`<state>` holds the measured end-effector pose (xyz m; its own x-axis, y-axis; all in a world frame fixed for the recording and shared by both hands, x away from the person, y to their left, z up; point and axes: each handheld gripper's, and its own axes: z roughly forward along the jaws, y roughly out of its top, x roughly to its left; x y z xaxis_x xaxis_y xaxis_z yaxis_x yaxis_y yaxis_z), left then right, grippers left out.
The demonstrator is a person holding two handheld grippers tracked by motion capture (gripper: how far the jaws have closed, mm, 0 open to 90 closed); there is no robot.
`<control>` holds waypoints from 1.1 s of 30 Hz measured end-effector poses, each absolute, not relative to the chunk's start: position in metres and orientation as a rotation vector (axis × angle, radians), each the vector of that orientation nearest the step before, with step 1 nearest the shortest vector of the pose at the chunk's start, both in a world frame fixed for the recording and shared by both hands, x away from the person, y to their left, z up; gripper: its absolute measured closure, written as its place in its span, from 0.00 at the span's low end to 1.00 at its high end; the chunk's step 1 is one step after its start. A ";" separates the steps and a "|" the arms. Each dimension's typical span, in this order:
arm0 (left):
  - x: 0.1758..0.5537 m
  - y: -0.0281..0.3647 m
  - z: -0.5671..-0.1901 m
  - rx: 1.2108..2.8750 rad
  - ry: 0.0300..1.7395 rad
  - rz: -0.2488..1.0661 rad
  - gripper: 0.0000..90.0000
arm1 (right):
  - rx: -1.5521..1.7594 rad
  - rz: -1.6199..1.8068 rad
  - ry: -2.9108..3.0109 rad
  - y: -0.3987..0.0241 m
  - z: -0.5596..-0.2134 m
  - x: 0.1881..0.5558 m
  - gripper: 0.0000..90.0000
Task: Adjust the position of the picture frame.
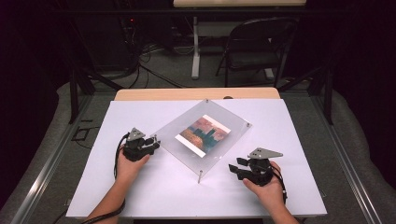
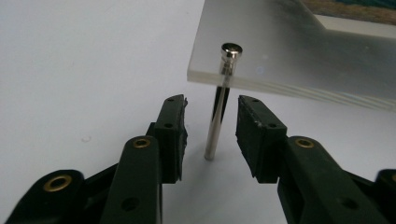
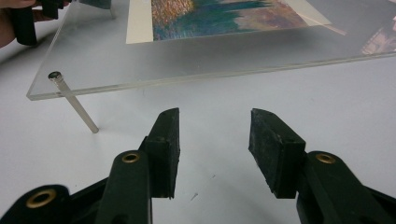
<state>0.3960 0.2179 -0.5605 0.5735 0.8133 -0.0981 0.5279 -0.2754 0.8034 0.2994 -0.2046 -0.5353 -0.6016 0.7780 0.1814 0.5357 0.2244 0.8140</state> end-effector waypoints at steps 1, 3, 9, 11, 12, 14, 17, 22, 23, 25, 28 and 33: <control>0.398 0.216 -0.561 1.953 1.077 0.423 0.70 | 1.235 1.317 2.236 -0.205 -0.535 0.299 0.59; 0.402 0.213 -0.563 1.975 1.073 0.421 0.75 | 1.234 1.311 2.236 -0.206 -0.535 0.297 0.59; 0.407 0.210 -0.565 2.000 1.084 0.418 0.84 | 1.242 1.308 2.227 -0.208 -0.535 0.293 0.59; 0.408 0.211 -0.565 2.000 1.080 0.401 0.87 | 1.241 1.312 2.217 -0.209 -0.535 0.291 0.59; 0.408 0.210 -0.565 2.006 1.074 0.401 0.88 | 1.245 1.308 2.218 -0.210 -0.535 0.290 0.59; 0.408 0.209 -0.564 2.017 1.065 0.403 0.93 | 1.237 1.311 2.212 -0.210 -0.535 0.289 0.60; 0.408 0.208 -0.563 2.027 1.060 0.410 0.93 | 1.243 1.315 2.206 -0.210 -0.534 0.286 0.59; 0.408 0.207 -0.563 2.031 1.067 0.409 0.94 | 1.233 1.321 2.202 -0.210 -0.534 0.285 0.60; 0.408 0.207 -0.563 2.032 1.067 0.410 0.94 | 1.243 1.323 2.206 -0.210 -0.534 0.284 0.60; 0.408 0.207 -0.562 2.030 1.070 0.409 0.94 | 1.253 1.337 2.206 -0.209 -0.536 0.284 0.60; 0.408 0.207 -0.562 2.025 1.076 0.401 0.94 | 1.265 1.342 2.227 -0.207 -0.538 0.285 0.63; 0.408 0.208 -0.558 2.026 1.075 0.383 0.94 | 1.276 1.362 2.257 -0.202 -0.540 0.284 0.72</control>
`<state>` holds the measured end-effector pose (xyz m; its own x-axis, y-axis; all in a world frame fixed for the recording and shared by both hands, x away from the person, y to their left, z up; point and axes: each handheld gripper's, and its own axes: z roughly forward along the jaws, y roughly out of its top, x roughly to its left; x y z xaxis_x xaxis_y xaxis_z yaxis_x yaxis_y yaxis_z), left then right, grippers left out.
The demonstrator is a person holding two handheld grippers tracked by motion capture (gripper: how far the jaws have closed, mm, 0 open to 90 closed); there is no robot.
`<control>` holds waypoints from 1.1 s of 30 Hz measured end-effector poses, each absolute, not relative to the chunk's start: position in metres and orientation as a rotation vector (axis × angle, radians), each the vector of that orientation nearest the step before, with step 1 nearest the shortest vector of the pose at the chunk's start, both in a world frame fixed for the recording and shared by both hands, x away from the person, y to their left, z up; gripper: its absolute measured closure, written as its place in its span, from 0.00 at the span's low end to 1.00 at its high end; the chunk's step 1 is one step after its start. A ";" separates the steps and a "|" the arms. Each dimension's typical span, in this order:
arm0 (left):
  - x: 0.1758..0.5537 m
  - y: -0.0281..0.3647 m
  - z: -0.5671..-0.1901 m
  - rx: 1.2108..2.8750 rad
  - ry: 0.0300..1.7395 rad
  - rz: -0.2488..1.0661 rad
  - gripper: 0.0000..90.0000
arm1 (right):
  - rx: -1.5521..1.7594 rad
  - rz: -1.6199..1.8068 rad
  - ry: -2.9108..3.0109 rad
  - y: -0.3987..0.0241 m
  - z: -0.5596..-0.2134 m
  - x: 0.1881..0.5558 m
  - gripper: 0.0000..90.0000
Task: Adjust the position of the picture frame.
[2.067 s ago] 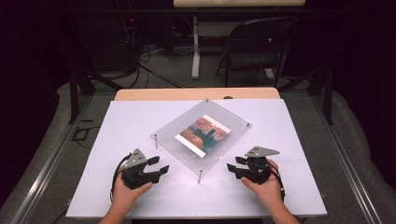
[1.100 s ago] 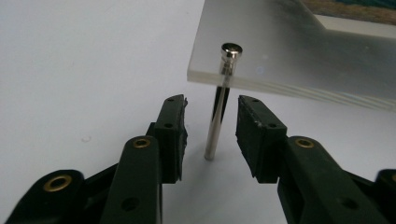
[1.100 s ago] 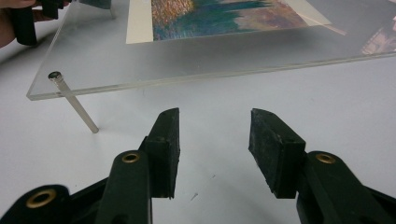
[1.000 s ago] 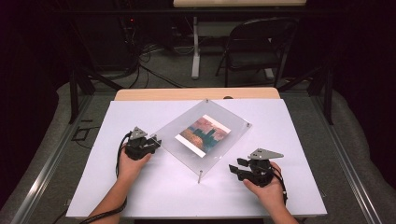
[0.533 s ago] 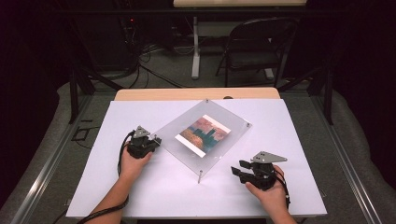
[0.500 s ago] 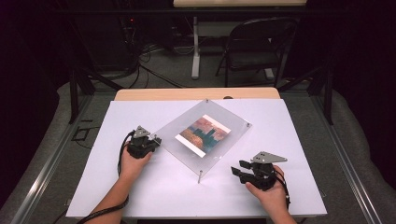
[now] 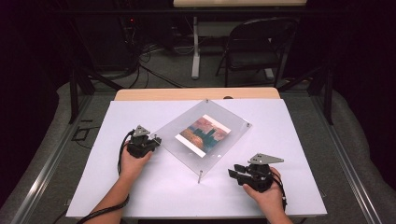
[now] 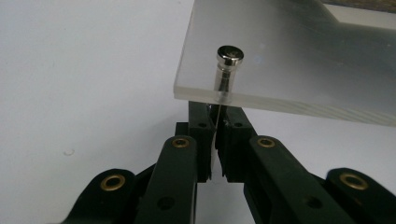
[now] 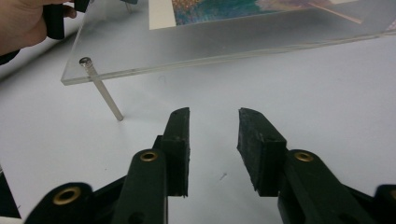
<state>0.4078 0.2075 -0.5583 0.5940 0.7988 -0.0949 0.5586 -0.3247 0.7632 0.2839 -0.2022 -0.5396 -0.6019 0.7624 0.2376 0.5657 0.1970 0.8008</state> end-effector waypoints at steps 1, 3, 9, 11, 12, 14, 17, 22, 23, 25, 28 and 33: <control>0.407 0.208 -0.556 2.025 1.070 0.378 0.94 | 1.275 1.369 2.259 -0.201 -0.540 0.284 0.73; 0.404 0.208 -0.552 2.017 1.061 0.372 0.94 | 1.269 1.388 2.287 -0.197 -0.541 0.283 0.76; 0.396 0.207 -0.537 1.996 1.045 0.344 0.94 | 1.196 1.443 2.343 -0.184 -0.540 0.279 0.76; 0.395 0.206 -0.535 1.993 1.045 0.333 0.94 | 1.173 1.472 2.351 -0.180 -0.539 0.279 0.76; 0.394 0.206 -0.534 1.988 1.050 0.326 0.94 | 1.161 1.484 2.360 -0.177 -0.539 0.279 0.76; 0.393 0.206 -0.531 1.985 1.050 0.325 0.94 | 1.122 1.499 2.398 -0.168 -0.541 0.278 0.75; 0.391 0.205 -0.528 1.979 1.054 0.320 0.94 | 1.104 1.499 2.425 -0.162 -0.542 0.278 0.75; 0.389 0.204 -0.527 1.973 1.058 0.306 0.94 | 1.082 1.557 2.447 -0.152 -0.543 0.280 0.76; 0.389 0.204 -0.527 1.974 1.055 0.307 0.94 | 1.069 1.561 2.450 -0.149 -0.542 0.280 0.76; 0.388 0.204 -0.527 1.970 1.059 0.304 0.94 | 1.055 1.579 2.459 -0.143 -0.543 0.281 0.76; 0.387 0.204 -0.527 1.969 1.060 0.303 0.94 | 1.047 1.572 2.463 -0.136 -0.544 0.282 0.76; 0.384 0.203 -0.527 1.970 1.058 0.302 0.94 | 1.039 1.560 2.471 -0.130 -0.548 0.286 0.77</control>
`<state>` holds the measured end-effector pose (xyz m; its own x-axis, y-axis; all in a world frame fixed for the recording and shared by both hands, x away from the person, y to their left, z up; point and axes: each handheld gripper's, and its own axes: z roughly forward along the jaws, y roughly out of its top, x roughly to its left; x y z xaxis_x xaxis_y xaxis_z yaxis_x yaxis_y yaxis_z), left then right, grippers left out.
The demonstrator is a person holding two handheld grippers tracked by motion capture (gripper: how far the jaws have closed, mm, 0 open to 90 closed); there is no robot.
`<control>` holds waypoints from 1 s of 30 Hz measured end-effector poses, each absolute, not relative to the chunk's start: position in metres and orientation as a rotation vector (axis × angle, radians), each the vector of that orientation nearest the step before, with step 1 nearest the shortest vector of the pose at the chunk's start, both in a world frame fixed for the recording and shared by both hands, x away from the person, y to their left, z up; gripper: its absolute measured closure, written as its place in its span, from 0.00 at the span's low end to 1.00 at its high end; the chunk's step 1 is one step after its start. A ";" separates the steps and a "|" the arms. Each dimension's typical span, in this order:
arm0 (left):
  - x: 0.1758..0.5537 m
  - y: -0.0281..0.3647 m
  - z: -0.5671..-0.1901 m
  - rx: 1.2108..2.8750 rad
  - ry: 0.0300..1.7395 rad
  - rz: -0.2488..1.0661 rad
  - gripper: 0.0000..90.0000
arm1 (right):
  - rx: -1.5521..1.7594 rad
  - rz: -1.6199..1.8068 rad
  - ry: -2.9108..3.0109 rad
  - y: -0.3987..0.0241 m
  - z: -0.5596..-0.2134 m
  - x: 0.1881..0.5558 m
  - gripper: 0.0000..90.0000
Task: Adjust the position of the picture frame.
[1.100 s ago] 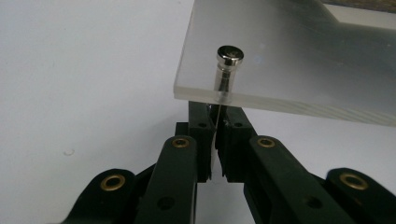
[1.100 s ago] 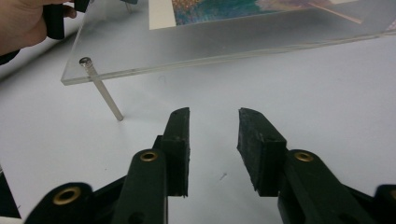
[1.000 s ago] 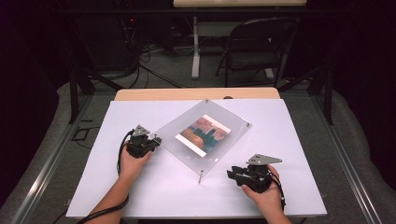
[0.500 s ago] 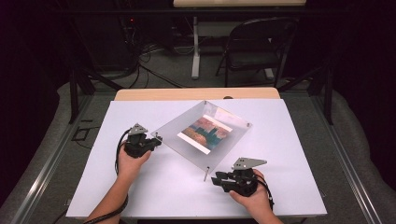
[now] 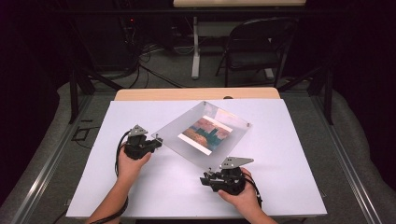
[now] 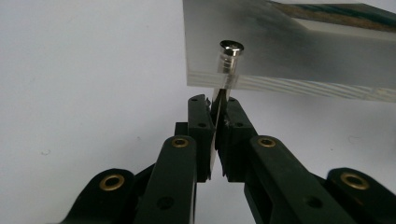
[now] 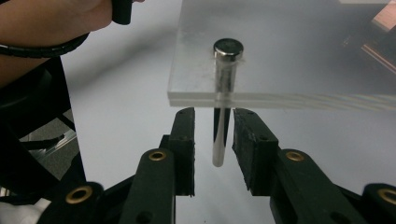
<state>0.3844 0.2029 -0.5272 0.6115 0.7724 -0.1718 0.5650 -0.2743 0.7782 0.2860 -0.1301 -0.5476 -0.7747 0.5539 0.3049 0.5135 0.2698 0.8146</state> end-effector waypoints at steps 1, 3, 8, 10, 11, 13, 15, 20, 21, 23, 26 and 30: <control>0.384 0.203 -0.527 1.971 1.058 0.302 0.94 | 1.041 1.558 2.472 -0.129 -0.548 0.287 0.77; 0.384 0.203 -0.527 1.968 1.060 0.301 0.94 | 1.036 1.560 2.471 -0.128 -0.549 0.288 0.79; 0.383 0.203 -0.529 1.973 1.062 0.301 0.94 | 1.020 1.524 2.487 -0.124 -0.550 0.287 0.94; 0.384 0.203 -0.529 1.974 1.062 0.301 0.94 | 1.023 1.523 2.488 -0.124 -0.550 0.288 0.94; 0.384 0.203 -0.529 1.972 1.063 0.300 0.94 | 1.023 1.526 2.490 -0.125 -0.550 0.288 0.94; 0.384 0.203 -0.529 1.974 1.062 0.302 0.94 | 1.023 1.519 2.496 -0.125 -0.550 0.288 0.94; 0.384 0.203 -0.530 1.975 1.059 0.301 0.94 | 1.022 1.507 2.498 -0.125 -0.550 0.287 0.94; 0.381 0.203 -0.527 1.978 1.039 0.304 0.94 | 1.003 1.477 2.483 -0.125 -0.547 0.286 0.95; 0.380 0.203 -0.526 1.979 1.031 0.309 0.94 | 1.007 1.487 2.477 -0.126 -0.546 0.286 0.95; 0.376 0.202 -0.523 1.982 1.020 0.322 0.94 | 1.009 1.502 2.472 -0.130 -0.543 0.285 0.95; 0.370 0.203 -0.519 1.979 1.003 0.322 0.94 | 1.017 1.511 2.464 -0.134 -0.541 0.285 0.95; 0.361 0.203 -0.513 1.975 0.981 0.327 0.95 | 1.037 1.528 2.444 -0.140 -0.539 0.285 0.95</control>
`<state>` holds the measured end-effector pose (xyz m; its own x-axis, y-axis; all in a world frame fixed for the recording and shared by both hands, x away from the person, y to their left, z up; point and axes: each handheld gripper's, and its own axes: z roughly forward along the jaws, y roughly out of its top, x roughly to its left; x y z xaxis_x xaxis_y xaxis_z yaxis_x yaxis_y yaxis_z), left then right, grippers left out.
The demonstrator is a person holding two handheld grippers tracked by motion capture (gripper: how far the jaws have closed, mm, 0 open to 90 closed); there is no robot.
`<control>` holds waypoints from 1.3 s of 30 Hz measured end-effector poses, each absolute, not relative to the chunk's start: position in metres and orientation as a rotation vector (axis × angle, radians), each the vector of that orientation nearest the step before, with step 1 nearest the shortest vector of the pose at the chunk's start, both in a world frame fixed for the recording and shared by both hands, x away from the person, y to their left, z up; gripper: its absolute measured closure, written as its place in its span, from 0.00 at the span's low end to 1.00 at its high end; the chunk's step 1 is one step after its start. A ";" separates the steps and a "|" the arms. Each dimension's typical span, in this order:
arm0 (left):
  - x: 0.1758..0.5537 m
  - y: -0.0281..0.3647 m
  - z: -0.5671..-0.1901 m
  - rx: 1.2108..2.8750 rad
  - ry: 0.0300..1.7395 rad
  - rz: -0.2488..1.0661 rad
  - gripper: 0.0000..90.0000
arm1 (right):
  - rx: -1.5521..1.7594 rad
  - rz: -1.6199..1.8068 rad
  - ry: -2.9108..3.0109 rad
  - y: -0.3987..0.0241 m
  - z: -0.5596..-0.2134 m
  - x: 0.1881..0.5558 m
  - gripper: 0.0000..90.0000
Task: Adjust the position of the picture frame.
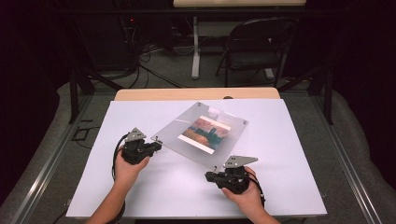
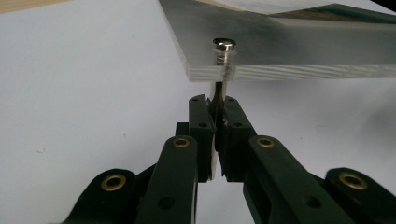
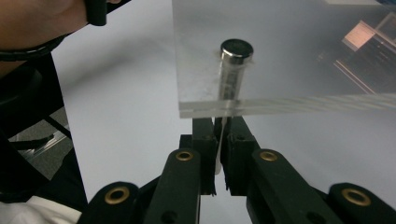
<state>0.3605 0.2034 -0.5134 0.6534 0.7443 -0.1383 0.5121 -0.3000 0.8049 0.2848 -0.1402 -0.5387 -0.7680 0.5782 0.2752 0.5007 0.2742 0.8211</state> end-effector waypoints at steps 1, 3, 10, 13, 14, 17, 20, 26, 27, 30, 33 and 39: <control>0.359 0.203 -0.512 1.975 0.977 0.330 0.95 | 1.043 1.519 2.443 -0.142 -0.538 0.285 0.95; 0.355 0.202 -0.510 1.974 0.968 0.335 0.95 | 1.075 1.508 2.430 -0.146 -0.538 0.287 0.95; 0.343 0.194 -0.509 1.968 0.945 0.301 0.95 | 1.193 1.456 2.351 -0.166 -0.537 0.300 0.95; 0.338 0.190 -0.509 1.968 0.935 0.289 0.95 | 1.214 1.446 2.327 -0.173 -0.538 0.306 0.95; 0.337 0.188 -0.509 1.966 0.931 0.284 0.95 | 1.217 1.441 2.320 -0.174 -0.538 0.307 0.95; 0.334 0.185 -0.510 1.961 0.926 0.277 0.95 | 1.241 1.431 2.303 -0.180 -0.539 0.314 0.95; 0.332 0.182 -0.511 1.959 0.932 0.278 0.95 | 1.259 1.417 2.288 -0.183 -0.540 0.320 0.95; 0.328 0.173 -0.514 1.969 0.926 0.255 0.94 | 1.298 1.393 2.261 -0.191 -0.543 0.332 0.94; 0.327 0.171 -0.515 1.971 0.927 0.250 0.94 | 1.303 1.391 2.257 -0.192 -0.544 0.334 0.94; 0.326 0.170 -0.519 1.974 0.934 0.234 0.94 | 1.331 1.405 2.257 -0.195 -0.545 0.335 0.94; 0.326 0.171 -0.524 1.989 0.946 0.246 0.94 | 1.332 1.388 2.272 -0.192 -0.547 0.334 0.94; 0.332 0.177 -0.528 1.985 0.965 0.250 0.94 | 1.321 1.372 2.287 -0.185 -0.548 0.335 0.94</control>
